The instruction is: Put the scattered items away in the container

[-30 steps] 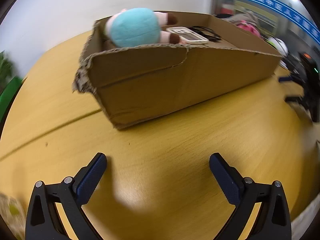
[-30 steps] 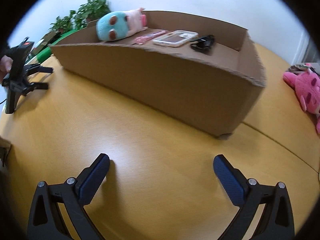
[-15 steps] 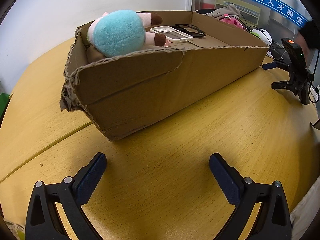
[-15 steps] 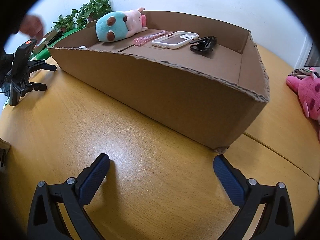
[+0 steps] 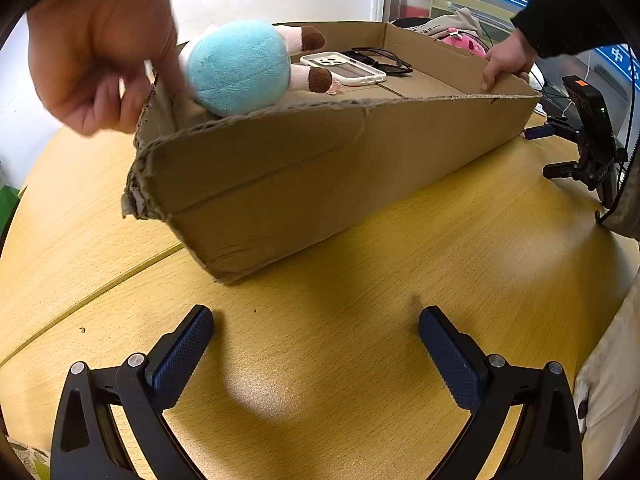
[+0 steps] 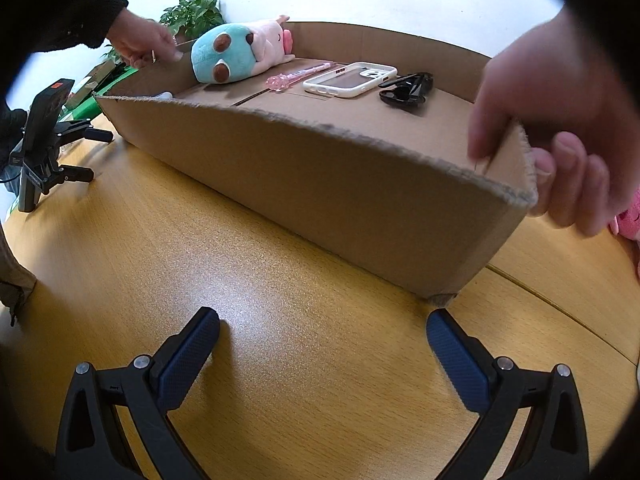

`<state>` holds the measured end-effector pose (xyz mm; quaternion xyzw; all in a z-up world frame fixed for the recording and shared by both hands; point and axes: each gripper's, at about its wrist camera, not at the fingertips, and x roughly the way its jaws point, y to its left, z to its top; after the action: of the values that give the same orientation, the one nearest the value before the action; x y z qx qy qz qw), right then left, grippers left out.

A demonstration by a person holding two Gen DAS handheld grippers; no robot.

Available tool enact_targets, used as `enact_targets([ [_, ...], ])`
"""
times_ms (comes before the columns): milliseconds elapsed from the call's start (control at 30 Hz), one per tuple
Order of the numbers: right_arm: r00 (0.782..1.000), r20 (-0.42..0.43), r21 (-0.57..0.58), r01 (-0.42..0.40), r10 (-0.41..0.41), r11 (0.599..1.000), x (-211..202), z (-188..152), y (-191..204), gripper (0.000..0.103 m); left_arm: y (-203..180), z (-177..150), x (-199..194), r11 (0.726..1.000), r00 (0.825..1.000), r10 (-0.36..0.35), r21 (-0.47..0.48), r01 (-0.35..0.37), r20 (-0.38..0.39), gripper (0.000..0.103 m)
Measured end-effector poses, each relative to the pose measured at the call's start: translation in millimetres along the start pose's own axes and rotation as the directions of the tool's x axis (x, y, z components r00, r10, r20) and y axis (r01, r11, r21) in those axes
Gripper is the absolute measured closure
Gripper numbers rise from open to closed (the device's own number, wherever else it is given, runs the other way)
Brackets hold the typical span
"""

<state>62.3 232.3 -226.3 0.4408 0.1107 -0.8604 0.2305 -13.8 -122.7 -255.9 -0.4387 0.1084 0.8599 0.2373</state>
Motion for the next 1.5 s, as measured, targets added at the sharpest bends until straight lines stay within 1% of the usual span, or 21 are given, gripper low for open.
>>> enact_targets([
  [1500,1.000,0.000,-0.001,0.001,-0.001,1.000,5.8,3.1,-2.5,0.000,-0.4,-0.2,2.1,1.000,1.000,0.001,0.003,-0.001,-0.001,0.000],
])
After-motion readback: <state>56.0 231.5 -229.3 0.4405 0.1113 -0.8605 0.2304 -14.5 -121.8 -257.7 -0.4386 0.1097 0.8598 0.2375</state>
